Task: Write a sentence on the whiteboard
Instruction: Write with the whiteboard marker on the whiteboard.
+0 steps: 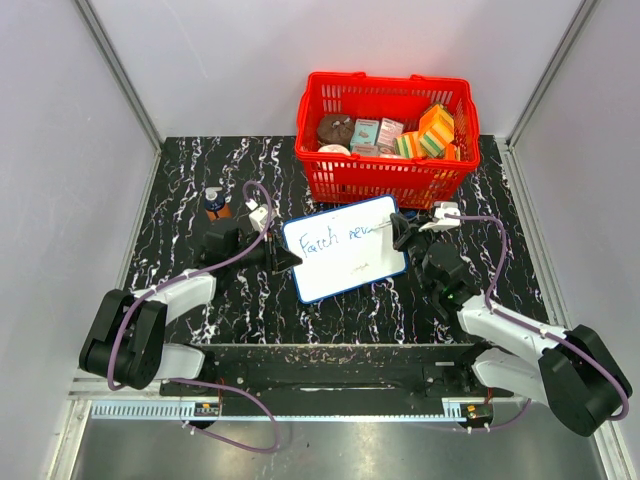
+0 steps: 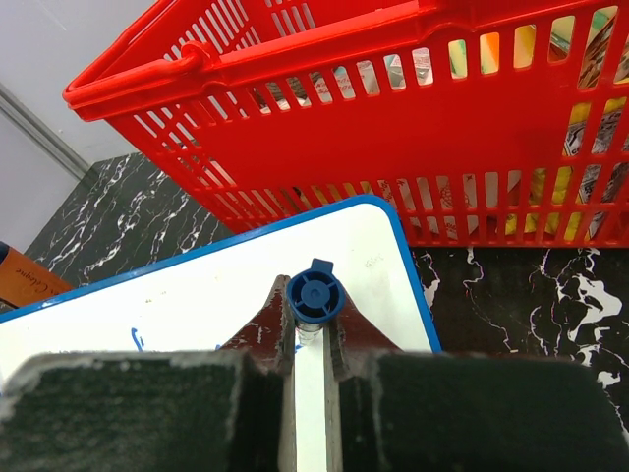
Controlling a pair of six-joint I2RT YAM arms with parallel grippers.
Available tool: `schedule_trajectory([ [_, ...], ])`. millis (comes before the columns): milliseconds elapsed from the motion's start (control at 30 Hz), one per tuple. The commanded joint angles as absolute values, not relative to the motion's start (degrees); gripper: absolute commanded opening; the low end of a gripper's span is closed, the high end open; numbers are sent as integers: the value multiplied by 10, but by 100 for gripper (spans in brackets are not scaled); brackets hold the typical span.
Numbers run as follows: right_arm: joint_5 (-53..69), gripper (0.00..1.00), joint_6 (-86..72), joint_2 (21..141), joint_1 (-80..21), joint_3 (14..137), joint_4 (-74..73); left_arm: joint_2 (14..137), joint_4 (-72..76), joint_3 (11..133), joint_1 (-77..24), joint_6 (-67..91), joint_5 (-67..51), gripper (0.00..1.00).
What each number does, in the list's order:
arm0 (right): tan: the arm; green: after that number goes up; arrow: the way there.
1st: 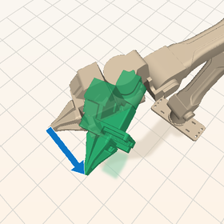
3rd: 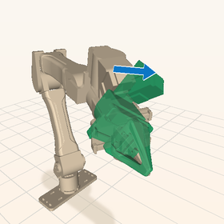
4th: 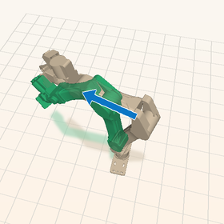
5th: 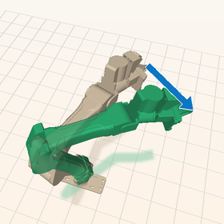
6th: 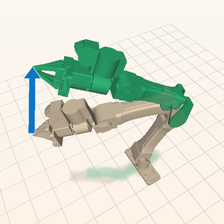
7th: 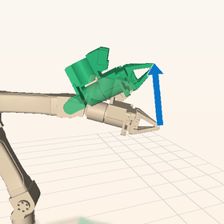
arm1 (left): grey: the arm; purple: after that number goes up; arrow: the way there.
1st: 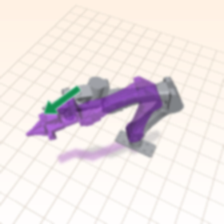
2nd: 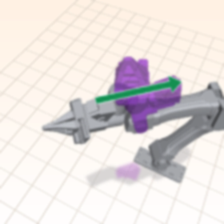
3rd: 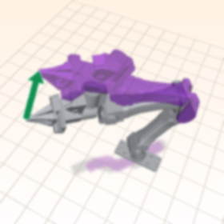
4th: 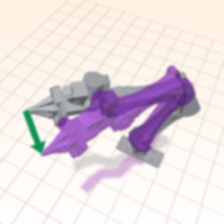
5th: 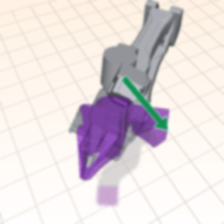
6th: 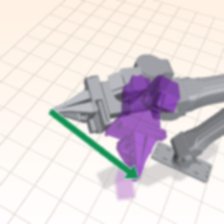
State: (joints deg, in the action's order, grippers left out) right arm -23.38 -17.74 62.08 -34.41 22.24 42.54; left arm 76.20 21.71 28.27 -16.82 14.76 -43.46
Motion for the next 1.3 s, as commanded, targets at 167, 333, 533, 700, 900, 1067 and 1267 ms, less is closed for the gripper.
schedule_trajectory([
  [167, -252, 0, -168, 617, -339, 251, 439, 759, 218, 288, -165, 66, -374, 0],
  [333, -255, 0, -165, 621, -339, 254, 444, 759, 218, 288, -165, 66, -374, 0],
  [533, -246, 0, -167, 628, -339, 256, 445, 758, 218, 288, -165, 66, -374, 0],
  [700, -220, 0, -178, 620, -339, 249, 446, 758, 218, 288, -165, 65, -374, 0],
  [900, -202, 0, -187, 626, -339, 244, 450, 758, 218, 289, -165, 65, -374, 0],
  [1067, -200, 0, -192, 635, -339, 243, 451, 758, 218, 288, -165, 65, -373, 0],
  [1267, -206, 0, -192, 640, -338, 238, 452, 758, 217, 288, -165, 65, -373, 0],
])
